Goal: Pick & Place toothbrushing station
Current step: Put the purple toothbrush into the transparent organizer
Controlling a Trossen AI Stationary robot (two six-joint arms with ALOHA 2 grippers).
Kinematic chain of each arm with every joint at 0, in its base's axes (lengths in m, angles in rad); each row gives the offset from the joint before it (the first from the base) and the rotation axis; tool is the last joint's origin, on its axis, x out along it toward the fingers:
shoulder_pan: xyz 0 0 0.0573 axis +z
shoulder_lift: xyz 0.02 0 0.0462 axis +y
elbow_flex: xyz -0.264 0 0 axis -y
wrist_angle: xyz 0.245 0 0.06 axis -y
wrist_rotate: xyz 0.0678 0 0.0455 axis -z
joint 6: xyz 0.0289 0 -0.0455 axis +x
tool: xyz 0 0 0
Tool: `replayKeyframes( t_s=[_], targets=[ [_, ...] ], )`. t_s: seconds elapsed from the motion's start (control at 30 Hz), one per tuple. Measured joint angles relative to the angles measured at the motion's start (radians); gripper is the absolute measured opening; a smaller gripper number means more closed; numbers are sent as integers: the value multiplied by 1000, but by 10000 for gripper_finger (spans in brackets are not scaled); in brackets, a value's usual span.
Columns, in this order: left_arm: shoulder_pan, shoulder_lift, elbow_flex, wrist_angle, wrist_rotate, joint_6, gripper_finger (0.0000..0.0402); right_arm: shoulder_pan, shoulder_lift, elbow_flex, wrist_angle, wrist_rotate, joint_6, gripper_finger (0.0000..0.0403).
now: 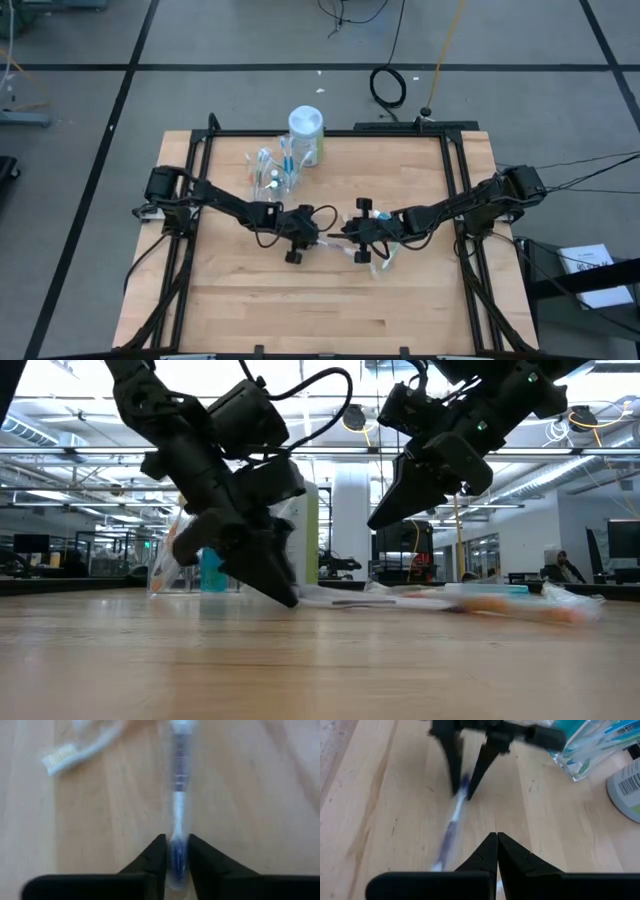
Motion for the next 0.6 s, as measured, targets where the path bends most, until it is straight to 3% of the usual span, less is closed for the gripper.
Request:
replayKeyframes(
  t_s=[0.1,0.23,0.43,0.6],
  targets=[
    [-11,-81,-7,-120,-52,39,29,0,0,0,-2,0,0,4],
    [-61,-275,8,-376,-197,116,27,0,0,0,-3,0,1,4],
    [-195,-509,153,-934,-598,350,43,0,0,0,1,1,-25,4],
    [-228,-540,316,-1311,-868,555,47,0,0,0,1,1,-27,4]
  ],
)
